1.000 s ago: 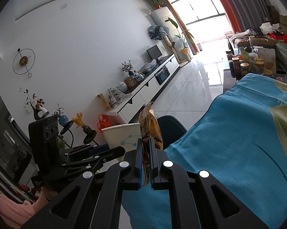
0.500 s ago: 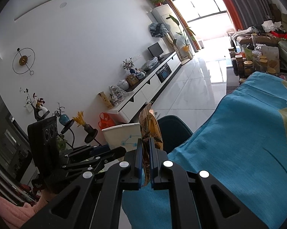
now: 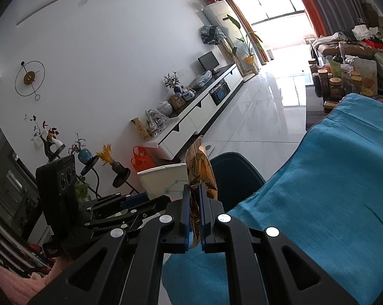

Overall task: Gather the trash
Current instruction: 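Lower the cup into the teal bin and open the left gripper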

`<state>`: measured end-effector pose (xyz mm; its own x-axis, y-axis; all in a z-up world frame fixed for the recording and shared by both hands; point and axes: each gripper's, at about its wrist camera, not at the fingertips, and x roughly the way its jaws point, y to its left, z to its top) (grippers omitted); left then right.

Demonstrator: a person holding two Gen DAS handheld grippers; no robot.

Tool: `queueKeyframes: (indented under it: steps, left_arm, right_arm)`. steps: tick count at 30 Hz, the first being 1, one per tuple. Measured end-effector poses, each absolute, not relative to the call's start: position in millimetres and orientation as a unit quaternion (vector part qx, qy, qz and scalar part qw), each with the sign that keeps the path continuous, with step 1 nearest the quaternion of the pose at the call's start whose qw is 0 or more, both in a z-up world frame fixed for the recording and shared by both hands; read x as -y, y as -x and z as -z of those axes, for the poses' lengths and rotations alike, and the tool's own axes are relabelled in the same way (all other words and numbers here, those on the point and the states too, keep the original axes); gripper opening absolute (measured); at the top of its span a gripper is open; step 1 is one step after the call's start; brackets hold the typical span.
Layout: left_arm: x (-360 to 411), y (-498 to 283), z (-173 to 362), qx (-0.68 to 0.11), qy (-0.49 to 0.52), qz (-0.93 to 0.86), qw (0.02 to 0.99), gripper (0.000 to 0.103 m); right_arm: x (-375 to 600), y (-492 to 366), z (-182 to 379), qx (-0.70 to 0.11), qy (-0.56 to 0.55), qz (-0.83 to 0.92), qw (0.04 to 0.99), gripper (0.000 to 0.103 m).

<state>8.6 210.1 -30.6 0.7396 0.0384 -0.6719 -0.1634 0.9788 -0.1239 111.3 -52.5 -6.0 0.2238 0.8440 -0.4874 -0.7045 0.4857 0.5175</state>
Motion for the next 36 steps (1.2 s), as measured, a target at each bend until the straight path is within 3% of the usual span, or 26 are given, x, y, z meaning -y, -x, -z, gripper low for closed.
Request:
queueKeyframes:
  steps: [36]
  left_arm:
    - [-209.4,-44.8,56.6,-0.384,0.093,-0.091,0.914,0.028]
  right_arm:
    - [6.9,-131.9,27.2,-0.414,-0.079,-0.475,0.772,0.005]
